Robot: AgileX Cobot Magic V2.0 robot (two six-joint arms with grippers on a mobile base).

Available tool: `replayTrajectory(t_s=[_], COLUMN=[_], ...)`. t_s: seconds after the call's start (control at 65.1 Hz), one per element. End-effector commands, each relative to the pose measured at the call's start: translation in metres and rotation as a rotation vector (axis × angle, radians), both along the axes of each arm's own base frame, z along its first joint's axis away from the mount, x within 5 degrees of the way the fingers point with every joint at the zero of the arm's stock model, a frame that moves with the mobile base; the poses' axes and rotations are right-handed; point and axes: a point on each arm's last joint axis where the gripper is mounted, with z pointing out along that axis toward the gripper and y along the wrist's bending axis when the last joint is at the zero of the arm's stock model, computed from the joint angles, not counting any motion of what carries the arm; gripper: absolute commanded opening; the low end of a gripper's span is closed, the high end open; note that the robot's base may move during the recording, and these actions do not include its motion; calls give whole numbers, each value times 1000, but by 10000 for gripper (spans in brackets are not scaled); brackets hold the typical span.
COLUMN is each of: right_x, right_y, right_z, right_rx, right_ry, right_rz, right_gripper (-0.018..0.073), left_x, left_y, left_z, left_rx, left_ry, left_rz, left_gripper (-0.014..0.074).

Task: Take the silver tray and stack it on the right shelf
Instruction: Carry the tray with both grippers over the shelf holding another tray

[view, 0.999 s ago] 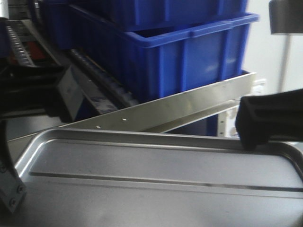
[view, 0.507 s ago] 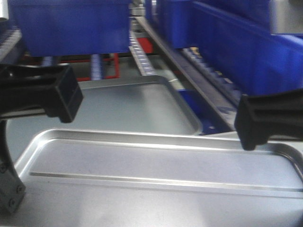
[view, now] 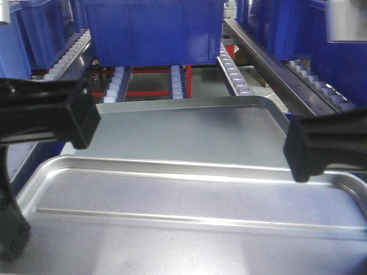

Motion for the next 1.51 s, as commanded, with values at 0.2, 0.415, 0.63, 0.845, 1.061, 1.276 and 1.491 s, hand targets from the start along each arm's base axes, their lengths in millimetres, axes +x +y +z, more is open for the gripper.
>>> replayTrajectory(t_s=[0.2, 0.415, 0.63, 0.845, 1.061, 1.276, 1.491], right_x=[-3, -3, -3, -3, -3, -3, -3], right_y=[-22, -22, -22, -22, -22, -22, -22], right_z=[8, 8, 8, 8, 8, 8, 8], right_rx=[-200, -200, -200, -200, -200, -200, -200], right_ry=[20, 20, 20, 20, 20, 20, 20], right_rz=[-36, -36, -36, -36, -36, -36, -36], right_gripper=[69, 69, 69, 69, 69, 69, 69], left_x=[2, 2, 2, 2, 2, 2, 2], left_y=[14, 14, 14, 14, 14, 14, 14], left_z=[8, 8, 8, 8, 8, 8, 8], left_rx=[109, 109, 109, 109, 109, 109, 109], left_ry=[-37, -37, -37, -37, -37, -37, -37], left_rz=[18, 18, 18, 18, 18, 18, 18], left_gripper=[-101, -101, -101, -101, -101, -101, -101])
